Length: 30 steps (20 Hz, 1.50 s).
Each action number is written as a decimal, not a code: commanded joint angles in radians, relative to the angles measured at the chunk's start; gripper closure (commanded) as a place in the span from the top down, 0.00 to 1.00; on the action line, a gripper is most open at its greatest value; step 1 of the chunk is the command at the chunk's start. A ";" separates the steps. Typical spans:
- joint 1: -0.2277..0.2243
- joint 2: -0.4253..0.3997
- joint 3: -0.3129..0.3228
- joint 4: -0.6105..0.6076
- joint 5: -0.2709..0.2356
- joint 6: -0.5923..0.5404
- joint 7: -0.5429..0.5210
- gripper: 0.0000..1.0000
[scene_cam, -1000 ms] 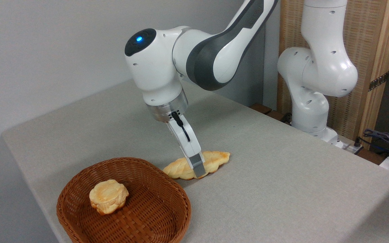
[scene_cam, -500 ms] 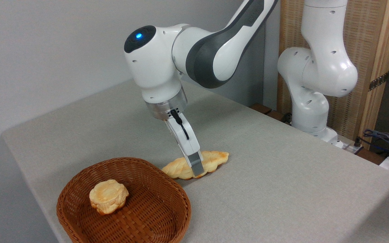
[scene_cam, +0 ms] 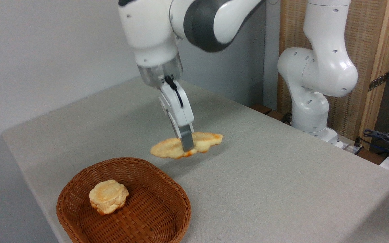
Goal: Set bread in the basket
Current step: 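Lift the held bread roll and carry it over the wicker basket, then lower the bread roll into the basket and open the gripper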
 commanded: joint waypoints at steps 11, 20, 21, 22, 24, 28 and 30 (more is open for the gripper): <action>0.004 0.075 0.073 0.067 -0.104 0.479 -0.116 0.61; 0.010 0.157 0.079 0.067 -0.147 0.612 -0.127 1.00; 0.010 0.158 0.079 0.067 -0.147 0.616 -0.127 1.00; 0.010 0.160 0.079 0.067 -0.147 0.614 -0.128 1.00; 0.010 0.158 0.079 0.067 -0.147 0.614 -0.129 1.00; 0.010 0.157 0.081 0.067 -0.147 0.614 -0.135 1.00; 0.010 0.152 0.081 0.067 -0.145 0.613 -0.196 1.00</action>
